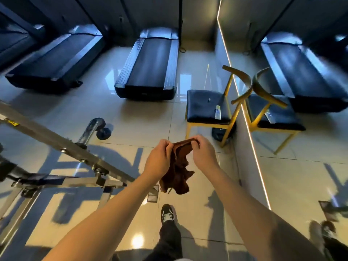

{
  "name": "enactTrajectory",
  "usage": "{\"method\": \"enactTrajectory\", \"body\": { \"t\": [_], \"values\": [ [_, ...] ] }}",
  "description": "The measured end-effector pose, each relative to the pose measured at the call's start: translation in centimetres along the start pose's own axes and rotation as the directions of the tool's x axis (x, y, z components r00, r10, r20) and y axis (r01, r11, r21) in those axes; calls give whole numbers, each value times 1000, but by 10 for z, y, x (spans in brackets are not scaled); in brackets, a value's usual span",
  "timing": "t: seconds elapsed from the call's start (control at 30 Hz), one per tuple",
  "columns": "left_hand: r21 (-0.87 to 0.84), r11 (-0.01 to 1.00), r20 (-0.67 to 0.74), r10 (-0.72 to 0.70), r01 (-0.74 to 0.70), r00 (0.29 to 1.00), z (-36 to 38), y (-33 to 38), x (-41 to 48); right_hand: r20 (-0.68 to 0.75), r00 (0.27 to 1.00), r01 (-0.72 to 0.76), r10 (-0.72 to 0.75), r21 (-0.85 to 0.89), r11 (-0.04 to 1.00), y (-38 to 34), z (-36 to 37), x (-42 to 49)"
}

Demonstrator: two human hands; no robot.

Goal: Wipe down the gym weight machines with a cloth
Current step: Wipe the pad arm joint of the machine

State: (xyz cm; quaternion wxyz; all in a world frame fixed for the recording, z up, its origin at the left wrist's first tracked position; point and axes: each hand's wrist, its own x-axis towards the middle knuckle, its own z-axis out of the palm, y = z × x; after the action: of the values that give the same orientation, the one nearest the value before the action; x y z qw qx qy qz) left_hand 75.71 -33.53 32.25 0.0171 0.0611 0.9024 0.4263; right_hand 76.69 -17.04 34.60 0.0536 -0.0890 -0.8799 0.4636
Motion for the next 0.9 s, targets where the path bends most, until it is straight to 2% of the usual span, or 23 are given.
{"method": "enactTrajectory", "body": {
  "t": [0.07, 0.13, 0.4, 0.5, 0.6, 0.67, 0.73, 0.8, 0.83, 0.9],
  "values": [
    [30, 999, 28, 21, -22, 999, 10, -5, 38, 0, 1000, -27, 27, 29, 999, 7, -2, 37],
    [-22, 1000, 53, 19, -18, 998, 21, -11, 77, 4, 998, -58, 58, 71, 996, 12, 2, 73],
    [-328, 926, 110, -157, 185, 981, 49, 10, 239, -50, 996, -71, 74, 63, 995, 9, -5, 211],
    [-482, 842, 164, -185, 242, 969, 62, 30, 289, 11, 993, -118, 118, 130, 984, 21, -12, 251],
    [-559, 790, 186, -178, 253, 966, 76, 54, 339, 205, 966, -214, 159, 285, 934, 30, -20, 298],
    [-556, 803, 199, -125, 217, 972, 89, 61, 374, 208, 968, -198, 140, 295, 935, 45, -22, 332],
    [-539, 832, 205, -26, 135, 978, 105, 65, 414, 104, 982, -178, 156, 260, 949, 63, -26, 374],
    [-476, 878, 201, 53, 50, 978, 122, 64, 452, 20, 975, -214, 221, 349, 912, 81, -34, 420],
    [-438, 898, 230, 59, 49, 971, 130, 63, 469, 20, 965, -244, 261, 431, 869, 86, -41, 441],
    [-399, 900, 386, -9, 176, 922, 146, 59, 498, 78, 942, -308, 326, 584, 751, 92, -55, 483]
  ]
}}
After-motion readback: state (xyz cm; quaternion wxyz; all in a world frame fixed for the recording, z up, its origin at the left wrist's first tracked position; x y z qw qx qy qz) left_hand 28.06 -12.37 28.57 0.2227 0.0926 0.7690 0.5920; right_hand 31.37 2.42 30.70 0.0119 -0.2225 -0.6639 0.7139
